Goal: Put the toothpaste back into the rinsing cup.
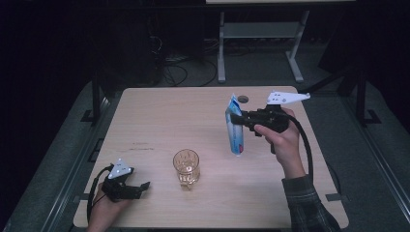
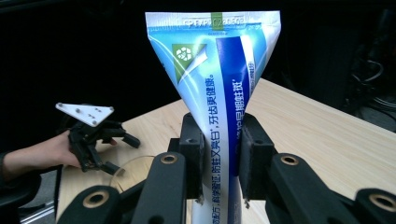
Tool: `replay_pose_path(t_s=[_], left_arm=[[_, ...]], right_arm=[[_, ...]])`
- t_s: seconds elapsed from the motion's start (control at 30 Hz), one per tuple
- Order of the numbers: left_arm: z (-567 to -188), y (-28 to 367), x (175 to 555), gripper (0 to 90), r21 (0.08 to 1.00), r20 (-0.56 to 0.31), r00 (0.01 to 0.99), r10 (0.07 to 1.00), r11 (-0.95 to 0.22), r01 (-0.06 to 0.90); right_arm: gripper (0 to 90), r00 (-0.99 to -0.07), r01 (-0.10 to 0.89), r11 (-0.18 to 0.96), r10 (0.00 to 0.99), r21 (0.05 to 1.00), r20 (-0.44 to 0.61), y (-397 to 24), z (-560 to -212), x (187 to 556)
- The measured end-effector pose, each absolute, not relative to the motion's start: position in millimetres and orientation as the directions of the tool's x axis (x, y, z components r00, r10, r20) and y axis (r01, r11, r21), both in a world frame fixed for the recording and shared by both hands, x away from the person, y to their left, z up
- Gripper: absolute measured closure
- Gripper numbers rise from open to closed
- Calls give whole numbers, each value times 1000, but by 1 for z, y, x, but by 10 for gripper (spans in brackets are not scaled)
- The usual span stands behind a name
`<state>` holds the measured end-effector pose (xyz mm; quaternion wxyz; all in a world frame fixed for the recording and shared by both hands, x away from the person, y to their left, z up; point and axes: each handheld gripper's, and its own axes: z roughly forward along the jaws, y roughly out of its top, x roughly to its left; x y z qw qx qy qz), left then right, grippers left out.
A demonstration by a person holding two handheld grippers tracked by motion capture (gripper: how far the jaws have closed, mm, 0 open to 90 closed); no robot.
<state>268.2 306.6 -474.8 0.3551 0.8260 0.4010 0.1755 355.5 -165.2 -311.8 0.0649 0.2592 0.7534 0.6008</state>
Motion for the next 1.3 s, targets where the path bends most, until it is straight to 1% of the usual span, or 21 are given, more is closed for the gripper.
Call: replay_pose_path(t_s=[1.3], left_arm=[[-475,307,268,131,726,4,617,787,-427,539]], right_arm=[[738,-941,225,218,300,950,154,-72,-284,355]])
